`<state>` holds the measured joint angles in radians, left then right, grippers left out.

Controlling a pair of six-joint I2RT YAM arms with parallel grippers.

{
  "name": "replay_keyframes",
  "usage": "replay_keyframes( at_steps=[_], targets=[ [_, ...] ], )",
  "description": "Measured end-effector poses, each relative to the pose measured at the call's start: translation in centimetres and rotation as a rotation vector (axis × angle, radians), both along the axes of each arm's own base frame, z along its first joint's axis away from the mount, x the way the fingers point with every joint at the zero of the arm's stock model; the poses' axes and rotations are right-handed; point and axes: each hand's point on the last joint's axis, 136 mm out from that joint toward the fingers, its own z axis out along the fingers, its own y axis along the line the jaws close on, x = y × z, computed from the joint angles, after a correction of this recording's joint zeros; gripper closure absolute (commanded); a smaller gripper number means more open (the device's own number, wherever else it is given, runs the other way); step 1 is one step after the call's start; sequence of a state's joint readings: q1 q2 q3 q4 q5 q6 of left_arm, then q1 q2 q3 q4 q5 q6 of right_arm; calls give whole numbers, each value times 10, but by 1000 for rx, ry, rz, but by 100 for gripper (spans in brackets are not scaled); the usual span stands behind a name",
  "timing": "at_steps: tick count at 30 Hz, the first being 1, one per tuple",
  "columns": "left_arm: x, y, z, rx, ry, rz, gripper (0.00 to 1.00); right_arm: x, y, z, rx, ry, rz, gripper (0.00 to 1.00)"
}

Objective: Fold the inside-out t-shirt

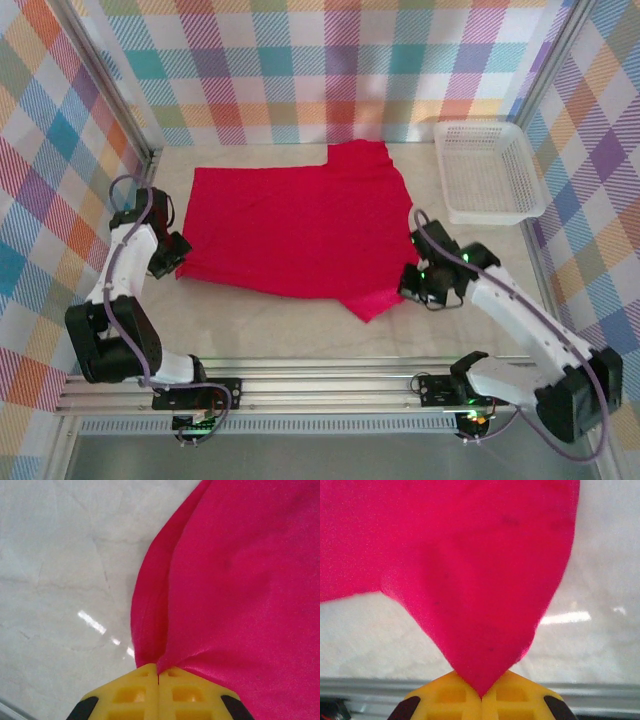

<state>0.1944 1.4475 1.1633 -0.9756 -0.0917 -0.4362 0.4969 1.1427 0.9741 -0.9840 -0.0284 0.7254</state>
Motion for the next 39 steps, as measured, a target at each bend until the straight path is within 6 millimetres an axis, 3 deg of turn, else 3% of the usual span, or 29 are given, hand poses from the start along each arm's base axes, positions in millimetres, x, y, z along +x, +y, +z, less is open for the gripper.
replay_keyframes(
  at_steps=[7,13,20,29,32,34,35,39],
  targets=[
    [59,11,-10,-8,23,-1,100,113,12,18,-36,-85,-3,100],
    [106,21,-30,-12,55,-10,100,176,15,5,-59,-92,6,100],
    [142,28,-40,-12,74,-33,100,213,10,-11,-66,-69,-13,100],
    [149,29,-68,-24,155,-59,94,245,15,-38,-45,-22,-19,99],
    [152,30,-71,-26,163,-68,76,252,19,-48,-39,1,-17,87],
    [160,31,-66,-21,152,-82,45,260,22,-52,-34,6,-15,76],
    [165,32,-63,-17,140,-84,35,263,23,-52,-33,4,-16,67],
    [181,38,-37,16,73,-86,34,271,26,-41,-23,-14,-9,57]
  ],
)
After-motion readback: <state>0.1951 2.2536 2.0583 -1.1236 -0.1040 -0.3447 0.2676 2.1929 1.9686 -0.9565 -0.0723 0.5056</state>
